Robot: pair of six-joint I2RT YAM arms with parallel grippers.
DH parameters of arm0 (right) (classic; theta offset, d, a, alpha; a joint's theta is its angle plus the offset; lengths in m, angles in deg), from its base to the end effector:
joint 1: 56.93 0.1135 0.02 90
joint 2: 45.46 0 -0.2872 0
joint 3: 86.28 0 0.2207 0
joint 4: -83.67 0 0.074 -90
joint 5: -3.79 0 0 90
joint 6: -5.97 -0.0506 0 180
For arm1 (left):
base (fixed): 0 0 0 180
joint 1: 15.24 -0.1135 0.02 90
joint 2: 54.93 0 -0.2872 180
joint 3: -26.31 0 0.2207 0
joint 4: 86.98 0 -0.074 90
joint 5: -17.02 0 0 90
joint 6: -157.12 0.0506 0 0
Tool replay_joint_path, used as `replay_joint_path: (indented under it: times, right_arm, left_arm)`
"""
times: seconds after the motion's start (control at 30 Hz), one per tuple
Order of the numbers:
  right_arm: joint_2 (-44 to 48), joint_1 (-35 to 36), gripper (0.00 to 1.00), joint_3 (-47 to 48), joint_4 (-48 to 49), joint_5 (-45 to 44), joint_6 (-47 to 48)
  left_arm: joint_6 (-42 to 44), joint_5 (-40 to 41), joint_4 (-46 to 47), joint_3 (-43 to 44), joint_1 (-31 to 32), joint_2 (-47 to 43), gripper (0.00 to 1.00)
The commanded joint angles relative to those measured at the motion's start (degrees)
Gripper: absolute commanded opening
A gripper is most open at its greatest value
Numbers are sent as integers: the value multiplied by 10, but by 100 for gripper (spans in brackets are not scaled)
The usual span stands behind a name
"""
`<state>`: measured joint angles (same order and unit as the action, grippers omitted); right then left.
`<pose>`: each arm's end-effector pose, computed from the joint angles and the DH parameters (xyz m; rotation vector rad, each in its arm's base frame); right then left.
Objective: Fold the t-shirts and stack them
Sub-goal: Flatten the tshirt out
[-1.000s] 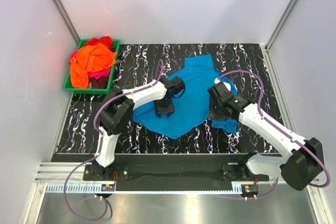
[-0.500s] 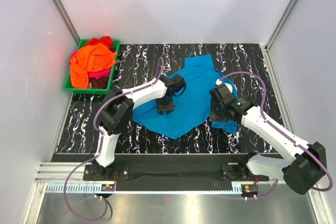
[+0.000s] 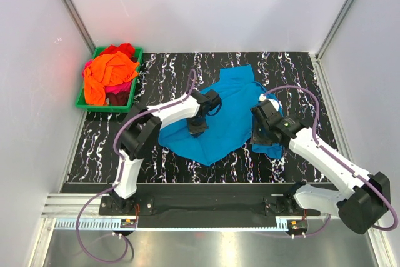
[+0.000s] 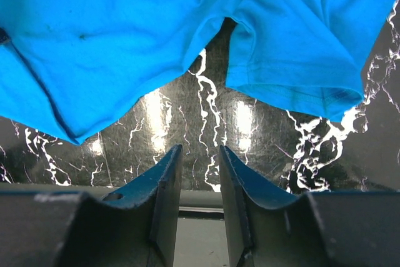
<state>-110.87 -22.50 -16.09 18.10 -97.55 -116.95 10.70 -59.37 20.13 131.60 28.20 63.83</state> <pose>0.1547 0.0940 0.2852 0.0331 2.6066 0.1612 0.2846 -0.2531 0.1909 -0.3405 2.8953 0.1530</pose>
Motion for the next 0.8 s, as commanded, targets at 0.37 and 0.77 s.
replay_joint_path:
  times: [0.37,0.77]
  right_arm:
    - [-54,-202,39,25,-100,-19,-190]
    - [-121,-249,38,-59,-50,-18,-274]
  left_arm:
    - [23,56,-8,-98,-47,-301,0]
    - [120,71,30,-298,-232,-480,0]
